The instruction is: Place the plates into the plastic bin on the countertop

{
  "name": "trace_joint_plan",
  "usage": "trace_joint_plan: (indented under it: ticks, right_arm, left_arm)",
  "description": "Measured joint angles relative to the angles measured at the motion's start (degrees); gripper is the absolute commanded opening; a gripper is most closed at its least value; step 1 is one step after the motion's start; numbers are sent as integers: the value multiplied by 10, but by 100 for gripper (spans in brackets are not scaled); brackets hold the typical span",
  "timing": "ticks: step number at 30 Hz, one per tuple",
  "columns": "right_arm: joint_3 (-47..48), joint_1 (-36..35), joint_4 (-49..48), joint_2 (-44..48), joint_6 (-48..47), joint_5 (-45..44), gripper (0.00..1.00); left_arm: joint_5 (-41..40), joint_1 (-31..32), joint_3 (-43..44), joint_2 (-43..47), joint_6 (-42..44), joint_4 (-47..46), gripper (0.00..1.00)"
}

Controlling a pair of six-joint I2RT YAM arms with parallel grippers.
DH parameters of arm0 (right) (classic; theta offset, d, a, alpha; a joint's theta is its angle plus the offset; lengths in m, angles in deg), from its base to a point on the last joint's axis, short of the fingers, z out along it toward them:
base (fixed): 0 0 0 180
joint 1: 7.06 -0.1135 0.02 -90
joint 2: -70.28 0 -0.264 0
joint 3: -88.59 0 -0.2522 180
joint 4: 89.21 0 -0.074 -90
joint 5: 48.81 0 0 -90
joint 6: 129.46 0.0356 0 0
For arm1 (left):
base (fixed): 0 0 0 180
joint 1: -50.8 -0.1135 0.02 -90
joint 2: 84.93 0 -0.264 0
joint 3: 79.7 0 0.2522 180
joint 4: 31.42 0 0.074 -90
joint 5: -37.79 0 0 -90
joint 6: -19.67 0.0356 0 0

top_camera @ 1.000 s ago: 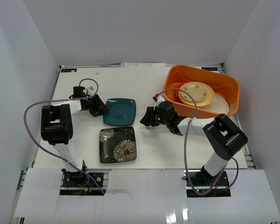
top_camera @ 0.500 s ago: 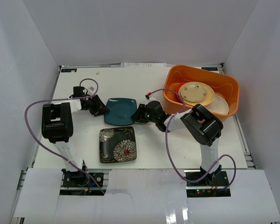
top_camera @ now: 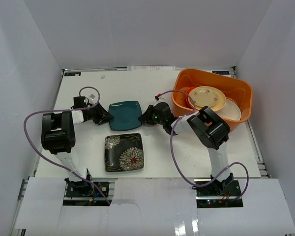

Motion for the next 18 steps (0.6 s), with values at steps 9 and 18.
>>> trace_joint_plan:
  ticks: [9, 18]
  right_arm:
    - [19, 11, -14, -22, 16, 18, 10]
    - [17, 15, -47, -36, 46, 31, 10]
  left_arm:
    - [-3, -4, -65, 32, -47, -80, 31]
    - [-27, -4, -98, 57, -73, -102, 10]
